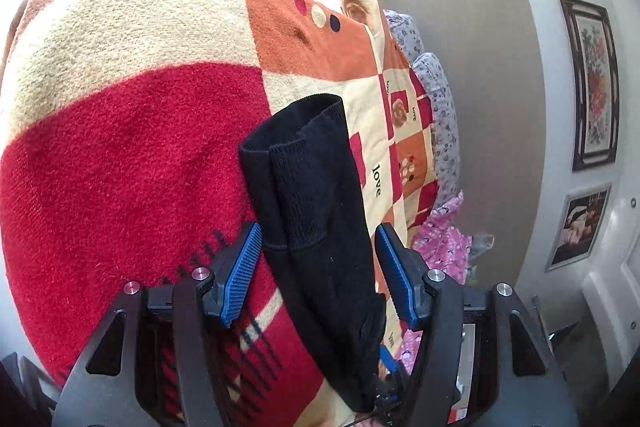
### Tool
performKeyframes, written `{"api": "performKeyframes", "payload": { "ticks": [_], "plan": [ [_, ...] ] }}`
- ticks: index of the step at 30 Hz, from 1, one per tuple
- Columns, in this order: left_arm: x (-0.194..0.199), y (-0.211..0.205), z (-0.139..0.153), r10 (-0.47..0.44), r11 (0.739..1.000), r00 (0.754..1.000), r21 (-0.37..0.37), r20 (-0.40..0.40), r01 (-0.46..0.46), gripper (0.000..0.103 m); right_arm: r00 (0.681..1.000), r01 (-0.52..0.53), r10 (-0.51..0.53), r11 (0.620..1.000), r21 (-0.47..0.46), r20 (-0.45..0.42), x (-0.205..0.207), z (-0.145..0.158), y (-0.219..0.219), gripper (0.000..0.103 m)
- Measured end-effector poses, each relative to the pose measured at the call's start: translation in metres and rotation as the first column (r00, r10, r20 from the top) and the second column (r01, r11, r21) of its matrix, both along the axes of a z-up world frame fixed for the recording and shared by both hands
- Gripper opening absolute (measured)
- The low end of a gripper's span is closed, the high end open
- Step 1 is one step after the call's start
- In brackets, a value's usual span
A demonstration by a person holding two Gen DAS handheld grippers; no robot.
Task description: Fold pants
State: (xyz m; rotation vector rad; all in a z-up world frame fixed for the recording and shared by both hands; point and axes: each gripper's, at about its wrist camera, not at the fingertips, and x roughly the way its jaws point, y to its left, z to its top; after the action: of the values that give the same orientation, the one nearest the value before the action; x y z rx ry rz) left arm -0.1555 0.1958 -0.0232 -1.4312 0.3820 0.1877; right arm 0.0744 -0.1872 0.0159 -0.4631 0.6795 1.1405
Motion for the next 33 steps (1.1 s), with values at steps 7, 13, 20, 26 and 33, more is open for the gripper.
{"api": "performKeyframes", "payload": {
  "ticks": [7,13,20,26,33],
  "plan": [
    [0.004,0.008,-0.003,0.015,0.999,0.999,-0.042,0.039,-0.013,0.059,1.000,0.000,0.000,1.000,0.000,-0.001,0.000,0.000,0.000,0.091],
    [0.003,0.004,-0.003,0.025,0.999,0.998,0.042,0.066,-0.027,0.059,1.000,0.001,-0.001,1.000,0.000,-0.001,0.000,0.000,0.001,0.091],
    [0.008,-0.003,0.003,0.016,0.985,0.999,0.168,0.052,-0.024,0.059,1.000,0.000,0.000,1.000,0.001,-0.009,0.002,0.000,0.000,0.091],
    [0.010,-0.010,0.011,0.002,0.946,1.000,0.324,-0.021,0.005,0.023,1.000,0.001,-0.001,1.000,0.000,-0.005,0.000,0.001,-0.001,0.091],
    [0.013,-0.025,0.017,0.041,0.879,0.995,0.476,-0.090,0.007,0.012,1.000,0.000,0.000,1.000,0.000,-0.009,0.001,0.000,0.000,0.091]
  ]
}}
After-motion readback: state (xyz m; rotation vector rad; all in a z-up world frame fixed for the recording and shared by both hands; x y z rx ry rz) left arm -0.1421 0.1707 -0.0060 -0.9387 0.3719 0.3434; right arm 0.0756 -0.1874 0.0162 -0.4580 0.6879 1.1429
